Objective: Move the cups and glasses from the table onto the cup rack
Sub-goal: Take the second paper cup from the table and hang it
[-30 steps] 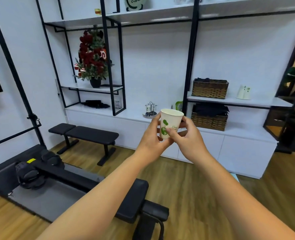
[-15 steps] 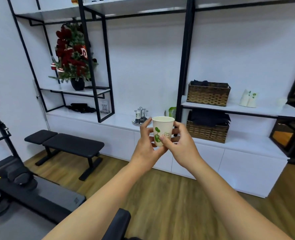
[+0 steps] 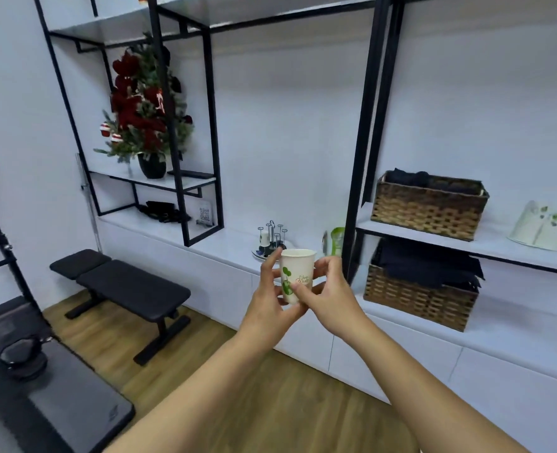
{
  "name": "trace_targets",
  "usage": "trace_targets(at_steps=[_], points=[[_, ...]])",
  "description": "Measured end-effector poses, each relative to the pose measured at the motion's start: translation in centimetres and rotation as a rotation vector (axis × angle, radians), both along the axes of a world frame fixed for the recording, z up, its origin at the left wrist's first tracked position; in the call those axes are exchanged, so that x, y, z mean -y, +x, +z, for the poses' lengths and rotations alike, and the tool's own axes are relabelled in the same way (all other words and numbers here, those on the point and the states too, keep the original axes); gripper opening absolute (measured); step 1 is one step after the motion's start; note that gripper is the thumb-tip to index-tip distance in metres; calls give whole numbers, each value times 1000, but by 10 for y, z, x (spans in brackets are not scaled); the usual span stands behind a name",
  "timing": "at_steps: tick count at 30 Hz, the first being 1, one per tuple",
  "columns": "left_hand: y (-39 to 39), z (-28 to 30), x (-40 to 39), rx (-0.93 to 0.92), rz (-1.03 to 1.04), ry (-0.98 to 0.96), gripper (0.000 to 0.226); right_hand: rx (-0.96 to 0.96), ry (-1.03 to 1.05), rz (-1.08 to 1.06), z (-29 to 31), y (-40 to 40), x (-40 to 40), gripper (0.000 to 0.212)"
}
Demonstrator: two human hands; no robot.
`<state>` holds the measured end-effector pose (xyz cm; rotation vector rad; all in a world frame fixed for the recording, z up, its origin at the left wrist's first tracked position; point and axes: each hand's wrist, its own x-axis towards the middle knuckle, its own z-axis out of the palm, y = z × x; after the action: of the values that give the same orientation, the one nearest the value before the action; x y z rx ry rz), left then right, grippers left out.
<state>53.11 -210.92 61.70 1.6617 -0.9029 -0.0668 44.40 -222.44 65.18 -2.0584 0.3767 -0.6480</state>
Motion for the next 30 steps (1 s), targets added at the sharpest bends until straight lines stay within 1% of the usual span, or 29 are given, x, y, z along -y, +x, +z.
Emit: trace_targets(at_steps=[5,9,13,16,18,20,22,24,26,28,30], points=[[30,-9,67,-98,57,31,97,-77,-3,71,-5,48,80,43],[68,-22,99,-101,66,74,100,-104,58,92,-26,89,119,41],[119,-41,132,-57,42,134,90,-93,200,84,-44,135,151,41],[160,-54,161,-82,61,129,83,-111,266,80,-52,176,180,41],[195,-60,182,-97,87,111,75,-100,320,80,-58,213,201,40],[233,-63,201,-74,104,111,64,-99,367,70,-64,254,221,38],[269,-65,217,-67,95,121,60,-111,435,76,-71,293,238,35],[309,-65,229,-68,88,154,61,-135,489,89,-74,332,252,33],[370,-75,251,-40,71,218,63,-151,541,79,-84,388,274,33],[384,-71,253,-19,76,261,67,-164,545,79,-80,396,275,34],[399,-77,259,-47,40,300,77,-183,522,105,-83,409,279,32]])
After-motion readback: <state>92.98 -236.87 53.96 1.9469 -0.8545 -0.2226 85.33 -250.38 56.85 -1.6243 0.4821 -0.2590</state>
